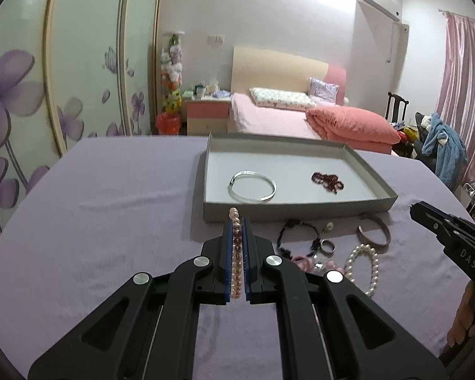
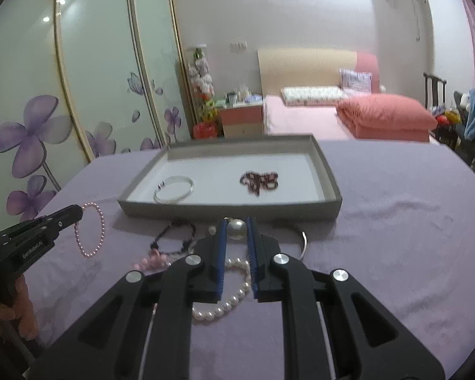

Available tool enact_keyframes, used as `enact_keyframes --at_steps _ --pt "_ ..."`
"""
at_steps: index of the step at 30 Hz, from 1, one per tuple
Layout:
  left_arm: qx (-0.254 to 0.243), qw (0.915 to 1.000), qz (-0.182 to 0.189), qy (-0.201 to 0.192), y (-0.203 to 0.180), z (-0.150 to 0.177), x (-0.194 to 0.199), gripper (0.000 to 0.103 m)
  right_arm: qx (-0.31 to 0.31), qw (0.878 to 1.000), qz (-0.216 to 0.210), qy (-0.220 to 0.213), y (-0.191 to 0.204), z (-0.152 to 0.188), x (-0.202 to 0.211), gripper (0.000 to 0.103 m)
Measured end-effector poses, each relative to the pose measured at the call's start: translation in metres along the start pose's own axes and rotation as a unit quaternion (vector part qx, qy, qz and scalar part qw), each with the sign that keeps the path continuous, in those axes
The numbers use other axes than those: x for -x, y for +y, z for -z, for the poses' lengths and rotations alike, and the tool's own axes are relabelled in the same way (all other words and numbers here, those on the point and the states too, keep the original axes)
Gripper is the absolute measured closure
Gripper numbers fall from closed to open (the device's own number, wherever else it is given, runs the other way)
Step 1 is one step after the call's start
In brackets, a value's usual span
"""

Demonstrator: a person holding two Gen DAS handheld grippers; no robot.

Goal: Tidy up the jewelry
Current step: 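Carry the pink pearl bracelet into the tray and open the left tool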

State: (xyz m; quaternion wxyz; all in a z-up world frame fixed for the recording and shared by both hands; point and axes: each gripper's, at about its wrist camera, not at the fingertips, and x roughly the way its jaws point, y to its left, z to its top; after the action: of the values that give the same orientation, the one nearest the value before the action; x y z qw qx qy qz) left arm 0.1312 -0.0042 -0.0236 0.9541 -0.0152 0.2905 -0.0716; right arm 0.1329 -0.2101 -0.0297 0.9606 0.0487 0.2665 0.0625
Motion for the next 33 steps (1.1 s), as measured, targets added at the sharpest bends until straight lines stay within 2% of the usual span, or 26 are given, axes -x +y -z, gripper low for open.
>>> enact_keyframes --at_steps 9,14,28,33 --pt "-0.015 0.9986 -0.003 -0.051 -0.018 -0.01 0.014 0.097 0.018 0.995 0.025 -0.095 0.014 -0.016 0.028 0.089" --pt "-0.025 0.9971 -0.007 -0.072 -0.029 -0.015 0.016 0.097 0.027 0.99 0.035 -0.133 0.02 -0.025 0.034 0.089" --pt "-0.026 0.9938 -0.023 -0.106 -0.043 -0.045 -0.002 0.097 0.016 0.986 0.047 -0.158 0.017 -0.049 0.012 0.089" --pt "-0.018 0.9942 -0.02 -0.104 -0.044 -0.05 -0.013 0.097 0.012 0.986 0.048 -0.158 0.014 -0.058 0.001 0.089"
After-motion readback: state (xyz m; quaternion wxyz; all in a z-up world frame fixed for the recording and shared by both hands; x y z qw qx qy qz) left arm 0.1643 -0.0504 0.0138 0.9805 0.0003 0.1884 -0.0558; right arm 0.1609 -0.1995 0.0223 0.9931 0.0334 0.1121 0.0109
